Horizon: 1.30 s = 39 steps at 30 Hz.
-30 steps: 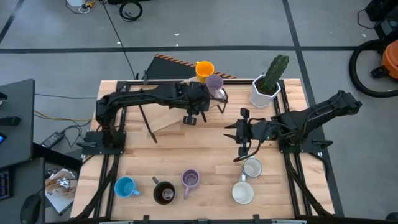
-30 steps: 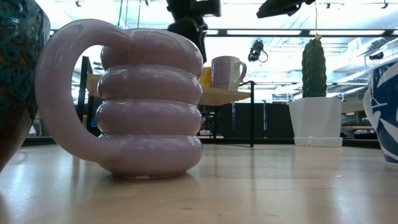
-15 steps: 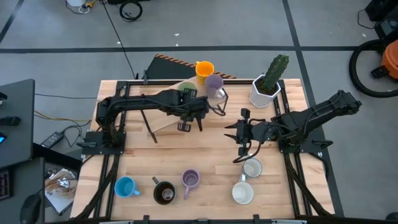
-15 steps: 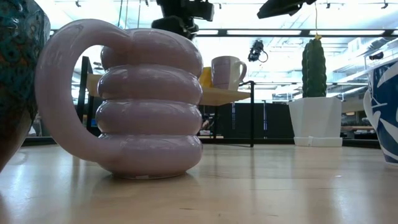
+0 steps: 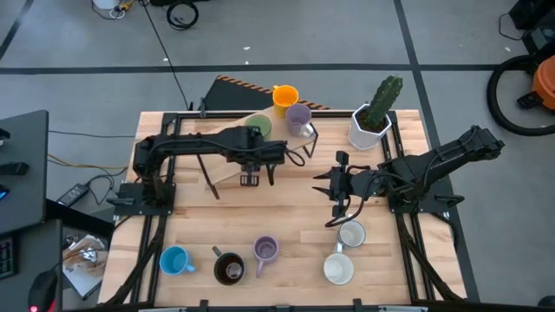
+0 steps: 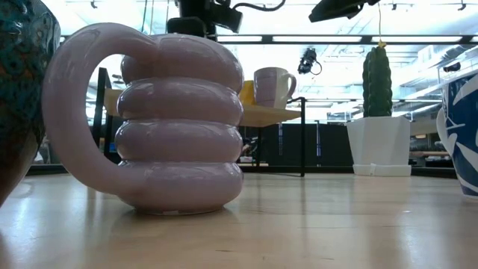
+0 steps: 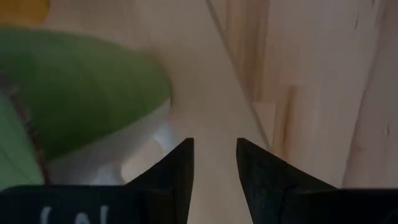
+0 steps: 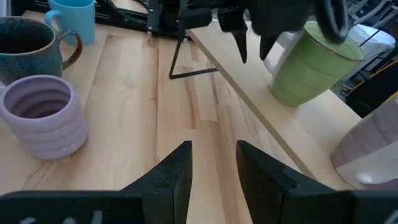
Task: Place coffee mugs
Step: Put the green mug on the shelf
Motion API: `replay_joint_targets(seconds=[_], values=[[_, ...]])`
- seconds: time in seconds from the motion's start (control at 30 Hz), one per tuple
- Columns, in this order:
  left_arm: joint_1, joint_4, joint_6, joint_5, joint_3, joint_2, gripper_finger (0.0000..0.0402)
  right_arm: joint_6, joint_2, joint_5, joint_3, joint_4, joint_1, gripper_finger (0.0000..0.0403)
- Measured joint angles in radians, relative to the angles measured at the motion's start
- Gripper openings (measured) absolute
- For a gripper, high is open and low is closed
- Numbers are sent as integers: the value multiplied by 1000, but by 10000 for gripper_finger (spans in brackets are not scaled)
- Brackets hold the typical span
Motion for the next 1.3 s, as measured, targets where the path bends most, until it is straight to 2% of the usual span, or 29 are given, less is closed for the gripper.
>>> replay_joint_targets(seconds=[0.27, 0.7, 1.0, 1.3], values=[[14, -71, -100, -8, 0, -11, 127, 2, 0, 0, 0, 2, 5, 130], [25, -101, -166, -23, 0, -12, 127, 15, 1, 0, 0, 1, 37, 130], [32, -99, -216, -26, -10, -82, 115, 25, 5, 0, 0, -1, 37, 130], [80, 68, -210, -28, -280, -233, 109, 24, 5, 1, 0, 10, 37, 130]])
